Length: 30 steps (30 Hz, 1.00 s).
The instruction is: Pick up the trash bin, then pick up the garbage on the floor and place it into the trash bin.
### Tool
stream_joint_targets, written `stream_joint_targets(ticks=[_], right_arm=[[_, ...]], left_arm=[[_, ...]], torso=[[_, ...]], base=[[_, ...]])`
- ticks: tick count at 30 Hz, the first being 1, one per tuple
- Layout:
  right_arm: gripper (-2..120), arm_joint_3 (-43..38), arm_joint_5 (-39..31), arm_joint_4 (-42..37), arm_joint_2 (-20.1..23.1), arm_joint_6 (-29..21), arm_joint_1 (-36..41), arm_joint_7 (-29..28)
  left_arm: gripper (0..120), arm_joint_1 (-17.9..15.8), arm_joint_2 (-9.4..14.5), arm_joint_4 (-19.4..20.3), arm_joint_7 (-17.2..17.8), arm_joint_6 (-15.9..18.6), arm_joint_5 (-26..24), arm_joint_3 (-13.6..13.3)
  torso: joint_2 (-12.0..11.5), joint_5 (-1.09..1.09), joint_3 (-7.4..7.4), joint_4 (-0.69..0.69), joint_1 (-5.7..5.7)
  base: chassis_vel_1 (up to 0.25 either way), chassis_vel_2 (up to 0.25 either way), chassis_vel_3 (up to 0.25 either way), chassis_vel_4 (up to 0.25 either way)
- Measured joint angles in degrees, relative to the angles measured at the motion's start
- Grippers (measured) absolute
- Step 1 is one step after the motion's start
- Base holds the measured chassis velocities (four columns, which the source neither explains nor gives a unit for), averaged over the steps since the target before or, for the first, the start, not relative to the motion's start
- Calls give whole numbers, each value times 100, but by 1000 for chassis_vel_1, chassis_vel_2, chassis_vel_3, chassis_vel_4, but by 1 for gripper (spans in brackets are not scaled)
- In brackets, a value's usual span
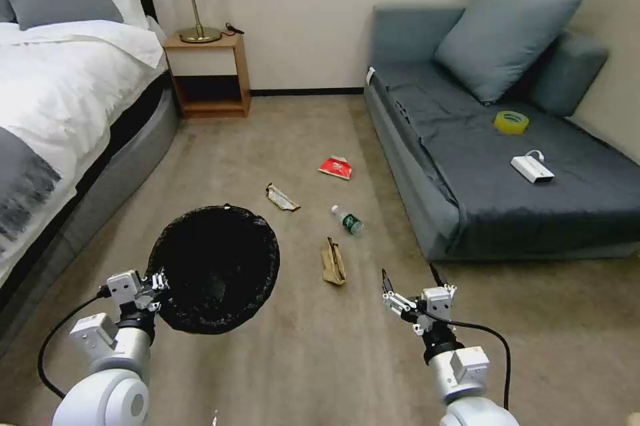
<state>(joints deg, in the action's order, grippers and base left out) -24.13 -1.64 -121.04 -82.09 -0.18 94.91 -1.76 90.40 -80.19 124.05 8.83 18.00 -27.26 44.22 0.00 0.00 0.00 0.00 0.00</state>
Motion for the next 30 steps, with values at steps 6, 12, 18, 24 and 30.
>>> stream_joint_targets(ticks=[6,12,18,24,30], right_arm=[[100,7,-1,14,10,6,-7,10],[100,32,2,28,19,12,-15,17],[100,39,8,36,25,22,-16,21],[100,41,36,51,30,56,-13,34],[100,55,140,108,31,116,-12,86]], left_arm=[[4,-16,16,-3,-1,-23,-30,86],[4,-33,52,12,1,-21,-82,149],[4,-24,46,13,0,-17,-80,144],[4,-18,13,31,-12,-13,-75,94],[4,-21,6,28,-23,-11,-62,81]], torso=[[0,0,0,0,0],[0,1,0,0,0],[0,-1,0,0,0],[0,0,0,0,0],[0,0,0,0,0]], base=[[-129,123,122,-126],[-161,155,149,-141],[-175,174,168,-175],[-188,190,197,-178],[-189,198,192,-181]])
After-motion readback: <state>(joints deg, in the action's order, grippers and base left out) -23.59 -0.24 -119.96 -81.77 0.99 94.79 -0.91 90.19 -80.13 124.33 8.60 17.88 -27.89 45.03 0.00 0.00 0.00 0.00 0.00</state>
